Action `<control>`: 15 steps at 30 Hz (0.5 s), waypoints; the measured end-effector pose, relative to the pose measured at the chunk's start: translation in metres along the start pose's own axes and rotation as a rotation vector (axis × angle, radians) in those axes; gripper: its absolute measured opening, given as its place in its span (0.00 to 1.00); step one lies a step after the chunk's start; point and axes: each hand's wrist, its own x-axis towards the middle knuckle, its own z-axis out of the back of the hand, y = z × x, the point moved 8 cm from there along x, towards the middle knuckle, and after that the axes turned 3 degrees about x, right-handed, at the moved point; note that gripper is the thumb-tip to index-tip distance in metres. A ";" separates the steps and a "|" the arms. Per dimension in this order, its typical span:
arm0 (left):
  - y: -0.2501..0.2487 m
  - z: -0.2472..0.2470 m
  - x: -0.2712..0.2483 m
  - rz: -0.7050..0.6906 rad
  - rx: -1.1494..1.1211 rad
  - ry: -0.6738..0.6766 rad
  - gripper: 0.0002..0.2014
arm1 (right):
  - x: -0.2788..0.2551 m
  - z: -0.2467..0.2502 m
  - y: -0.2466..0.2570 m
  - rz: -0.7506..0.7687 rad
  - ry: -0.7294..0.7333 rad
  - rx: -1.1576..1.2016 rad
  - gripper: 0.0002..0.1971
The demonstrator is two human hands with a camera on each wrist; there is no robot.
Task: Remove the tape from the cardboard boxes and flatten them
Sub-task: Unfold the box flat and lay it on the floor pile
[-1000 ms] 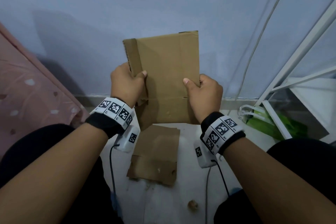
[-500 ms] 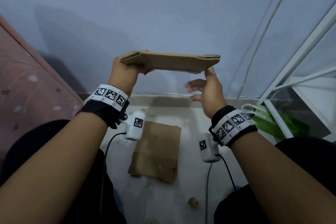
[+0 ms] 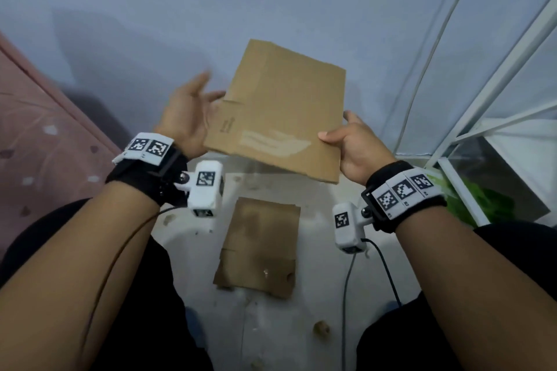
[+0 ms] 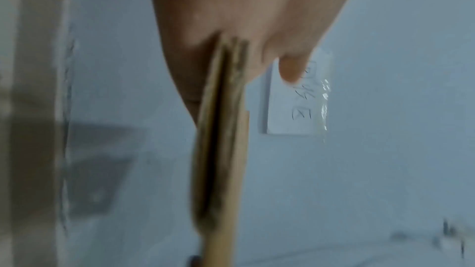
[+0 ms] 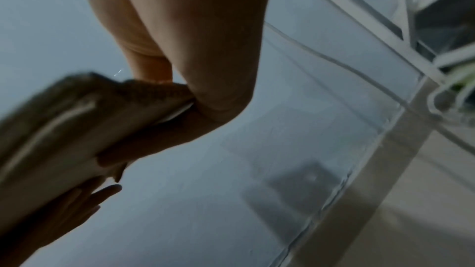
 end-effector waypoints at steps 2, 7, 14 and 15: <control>0.015 -0.002 -0.001 0.035 0.335 0.002 0.17 | -0.003 0.002 0.005 0.028 0.038 -0.115 0.33; 0.028 0.007 0.002 -0.064 0.660 -0.247 0.06 | -0.007 0.009 0.012 0.109 -0.046 -0.405 0.34; 0.048 -0.002 0.001 -0.309 1.229 -0.542 0.08 | -0.041 -0.015 0.014 0.391 -0.332 -0.937 0.29; 0.046 -0.004 0.002 -0.333 1.253 -0.534 0.10 | -0.043 -0.015 0.016 0.426 -0.362 -0.990 0.29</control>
